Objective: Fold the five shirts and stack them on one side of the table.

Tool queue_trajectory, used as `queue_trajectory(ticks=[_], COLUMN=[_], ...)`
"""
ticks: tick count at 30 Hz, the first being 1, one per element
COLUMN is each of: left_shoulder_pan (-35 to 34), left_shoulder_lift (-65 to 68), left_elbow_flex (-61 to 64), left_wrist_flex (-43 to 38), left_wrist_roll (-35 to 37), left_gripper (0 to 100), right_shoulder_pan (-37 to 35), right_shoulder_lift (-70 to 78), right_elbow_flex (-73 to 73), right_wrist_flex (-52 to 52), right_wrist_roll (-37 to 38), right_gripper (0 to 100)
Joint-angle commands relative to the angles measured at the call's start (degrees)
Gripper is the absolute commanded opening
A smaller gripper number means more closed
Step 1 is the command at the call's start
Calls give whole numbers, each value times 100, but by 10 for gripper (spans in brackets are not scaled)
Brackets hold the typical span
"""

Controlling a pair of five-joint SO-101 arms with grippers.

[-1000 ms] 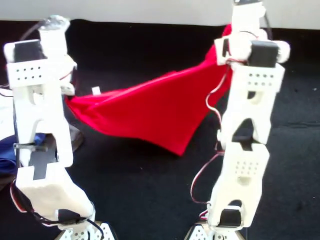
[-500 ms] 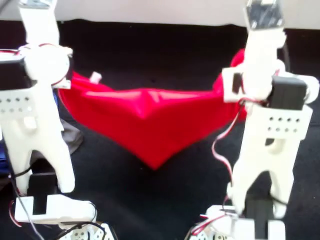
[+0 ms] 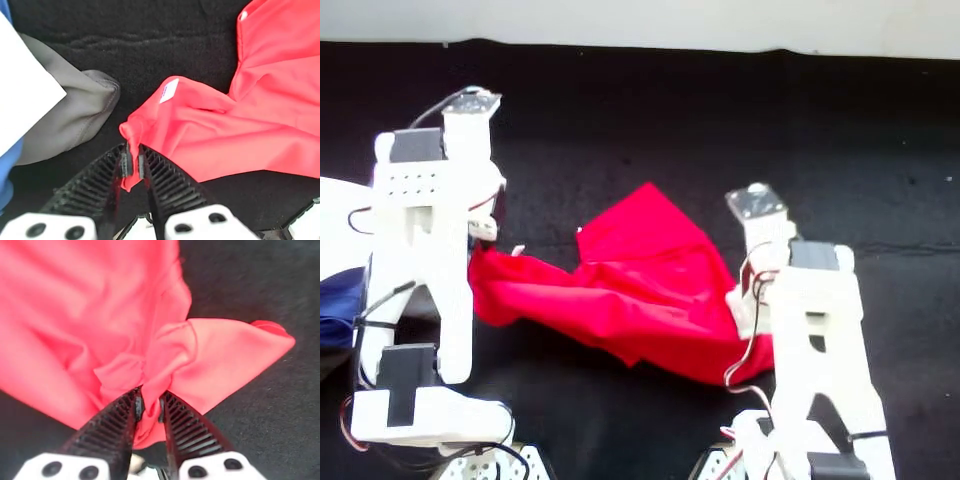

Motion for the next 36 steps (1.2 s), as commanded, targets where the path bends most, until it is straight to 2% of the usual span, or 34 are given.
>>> queue_trajectory(ticks=[1,7,11,13,22,28,36], left_shoulder_pan=[31,31,31,31,31,40,57], left_shoulder_lift=[-180,-189,-189,-189,-189,-198,-180], left_elbow_flex=[57,57,57,57,110,110,92], left_wrist_flex=[-158,-149,-149,-149,-114,-141,-149], left_wrist_roll=[-26,-26,-26,-26,-18,0,0], left_gripper=[8,8,8,8,8,8,8], right_shoulder_pan=[22,-4,-66,-180,-1402,-1508,-1833], right_shoulder_lift=[-365,-822,-857,-593,2079,4066,6097], right_elbow_flex=[-127,-1710,-2853,-3125,-4251,-5323,-6782], right_wrist_flex=[479,1666,1455,1174,-119,-1095,-1130], right_wrist_roll=[404,431,387,26,-1152,-1363,-1363], right_gripper=[26,265,252,248,248,248,248])
